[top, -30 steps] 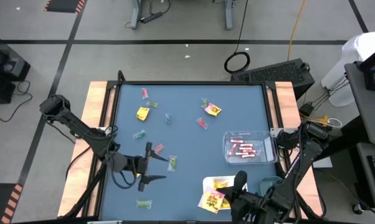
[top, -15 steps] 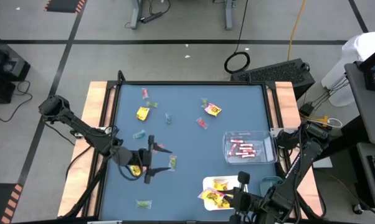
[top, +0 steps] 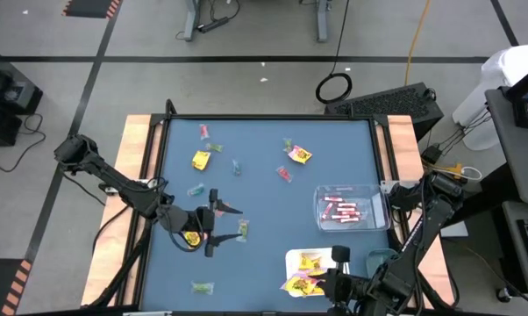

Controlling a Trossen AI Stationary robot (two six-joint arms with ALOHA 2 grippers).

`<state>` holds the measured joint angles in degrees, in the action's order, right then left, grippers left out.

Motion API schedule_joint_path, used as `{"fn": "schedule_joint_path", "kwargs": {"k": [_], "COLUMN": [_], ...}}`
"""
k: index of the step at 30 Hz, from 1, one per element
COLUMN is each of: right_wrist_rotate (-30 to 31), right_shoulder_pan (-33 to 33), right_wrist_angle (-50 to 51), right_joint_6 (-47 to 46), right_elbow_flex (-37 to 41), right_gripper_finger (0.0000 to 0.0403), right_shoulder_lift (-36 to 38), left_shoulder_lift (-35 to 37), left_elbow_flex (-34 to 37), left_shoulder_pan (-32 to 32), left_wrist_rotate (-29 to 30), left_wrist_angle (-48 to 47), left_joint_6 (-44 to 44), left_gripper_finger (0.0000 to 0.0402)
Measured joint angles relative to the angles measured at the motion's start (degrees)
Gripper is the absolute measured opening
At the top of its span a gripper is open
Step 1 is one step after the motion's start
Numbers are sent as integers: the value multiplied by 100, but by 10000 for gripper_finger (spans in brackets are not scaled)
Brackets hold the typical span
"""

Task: Sort candy
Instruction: Put the yellow candy into the white bin

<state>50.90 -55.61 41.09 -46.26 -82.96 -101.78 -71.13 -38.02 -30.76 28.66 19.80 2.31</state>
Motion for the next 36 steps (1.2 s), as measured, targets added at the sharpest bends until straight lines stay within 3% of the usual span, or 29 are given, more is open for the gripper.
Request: {"fn": "schedule_joint_path", "kwargs": {"k": [10,18,29,36], "right_wrist_rotate": [-2009,-3849,-4778,-4781], "right_shoulder_pan": [104,561,914,953], "right_wrist_angle": [1149,2269,2640,2675], "right_joint_6": [-2070,-3438,-3441,-3437], "right_elbow_flex": [0,0,0,0], "right_gripper_finger": [0,0,0,35], "right_shoulder_lift": [0,0,0,-2], "left_shoulder_lift": [2,2,2,2], "left_elbow_flex": [0,0,0,0], "left_shoulder_pan": [0,-47,-534,-811], "left_wrist_rotate": [-157,-164,-168,-166], "left_wrist_angle": [-550,-1144,-1729,-2555], "left_joint_6": [-653,-1424,-2019,-2710], "left_gripper_finger": [295,295,295,295]}}
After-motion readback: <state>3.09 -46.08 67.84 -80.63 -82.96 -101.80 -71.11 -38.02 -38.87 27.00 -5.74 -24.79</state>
